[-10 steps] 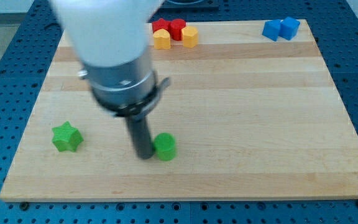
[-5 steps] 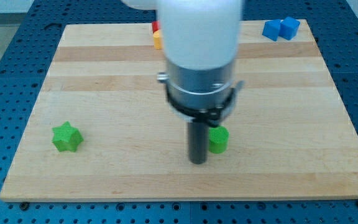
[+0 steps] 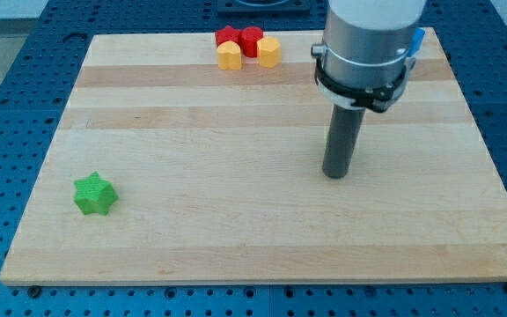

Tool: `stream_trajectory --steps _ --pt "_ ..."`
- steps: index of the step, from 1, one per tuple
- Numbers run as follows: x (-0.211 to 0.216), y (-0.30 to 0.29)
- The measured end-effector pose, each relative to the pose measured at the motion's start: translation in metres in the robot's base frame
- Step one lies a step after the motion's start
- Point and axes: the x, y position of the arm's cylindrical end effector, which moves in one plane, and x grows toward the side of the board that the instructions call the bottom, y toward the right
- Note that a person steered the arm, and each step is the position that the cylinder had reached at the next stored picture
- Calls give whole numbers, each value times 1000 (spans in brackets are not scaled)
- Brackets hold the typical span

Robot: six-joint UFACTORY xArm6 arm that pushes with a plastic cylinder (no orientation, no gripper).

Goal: Slide the green circle towards the center right

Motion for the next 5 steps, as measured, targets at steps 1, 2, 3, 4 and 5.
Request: stream_trajectory --steps 1,2,3,4,5 --pt "-34 17" --pt "-46 37" --pt "-41 15" --pt "-48 -9" --pt "-79 7"
